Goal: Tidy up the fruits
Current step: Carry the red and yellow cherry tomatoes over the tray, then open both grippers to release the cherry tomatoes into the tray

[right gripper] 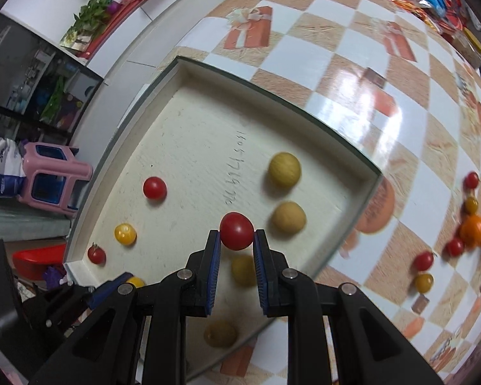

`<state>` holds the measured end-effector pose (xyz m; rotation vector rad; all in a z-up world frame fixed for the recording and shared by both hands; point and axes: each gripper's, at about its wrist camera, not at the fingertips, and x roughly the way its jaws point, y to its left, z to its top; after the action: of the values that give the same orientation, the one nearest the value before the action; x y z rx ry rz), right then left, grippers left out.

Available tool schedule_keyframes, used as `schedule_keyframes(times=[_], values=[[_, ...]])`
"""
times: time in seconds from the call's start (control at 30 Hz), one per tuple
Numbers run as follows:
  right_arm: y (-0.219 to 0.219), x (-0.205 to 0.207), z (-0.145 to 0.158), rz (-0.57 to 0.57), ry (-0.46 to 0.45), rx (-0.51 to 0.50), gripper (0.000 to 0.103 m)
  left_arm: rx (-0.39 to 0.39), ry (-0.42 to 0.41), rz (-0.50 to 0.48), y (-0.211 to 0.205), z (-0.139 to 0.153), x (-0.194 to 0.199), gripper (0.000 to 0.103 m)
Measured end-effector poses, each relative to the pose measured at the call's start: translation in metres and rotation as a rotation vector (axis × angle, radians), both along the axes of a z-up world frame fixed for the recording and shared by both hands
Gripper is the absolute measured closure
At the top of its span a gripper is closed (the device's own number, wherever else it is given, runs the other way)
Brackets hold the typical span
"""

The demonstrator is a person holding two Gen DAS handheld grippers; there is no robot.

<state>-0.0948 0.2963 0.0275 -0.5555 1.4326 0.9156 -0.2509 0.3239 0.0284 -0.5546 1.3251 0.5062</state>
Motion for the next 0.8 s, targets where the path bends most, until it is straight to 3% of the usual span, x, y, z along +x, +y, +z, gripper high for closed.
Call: schedule_keyframes(times=[0.43,0.5,0.53,0.57,0.63,0.7,0.73,0.77,0.8], values=[[0.022,-0.015,-0.026,0.071,-0.035,-0.076,0.079,0.018,0.005,-0.013,-0.008,-0.001,-0.002,0.080],[0.024,-0.016,-0.026,0.079,-0.025,-0.072,0.073,0.017,0.011,-0.016,-0.009,-0.002,0.000,0.079],[0.025,-0.017,-0.026,0.081,-0.020,-0.069,0.066,0.018,0.014,-0.018,-0.010,-0.001,0.001,0.079],[0.027,-0.017,-0.027,0.084,-0.020,-0.068,0.052,0.018,0.015,-0.020,-0.010,-0.001,0.002,0.079],[0.029,-0.018,-0.027,0.090,-0.041,-0.077,0.042,0.017,0.017,-0.027,-0.009,-0.001,0.003,0.079],[0.030,-0.019,-0.028,0.091,-0.041,-0.078,0.042,0.015,0.019,-0.028,-0.009,-0.002,0.004,0.070],[0.032,-0.020,-0.028,0.090,-0.039,-0.079,0.042,0.020,0.016,-0.027,-0.010,-0.001,0.003,0.045],[0.032,-0.020,-0.028,0.088,-0.039,-0.077,0.042,0.043,0.004,-0.021,-0.011,0.002,0.001,0.032],[0.032,-0.020,-0.028,0.087,-0.039,-0.076,0.042,0.060,-0.009,-0.020,-0.012,0.004,0.000,0.032]])
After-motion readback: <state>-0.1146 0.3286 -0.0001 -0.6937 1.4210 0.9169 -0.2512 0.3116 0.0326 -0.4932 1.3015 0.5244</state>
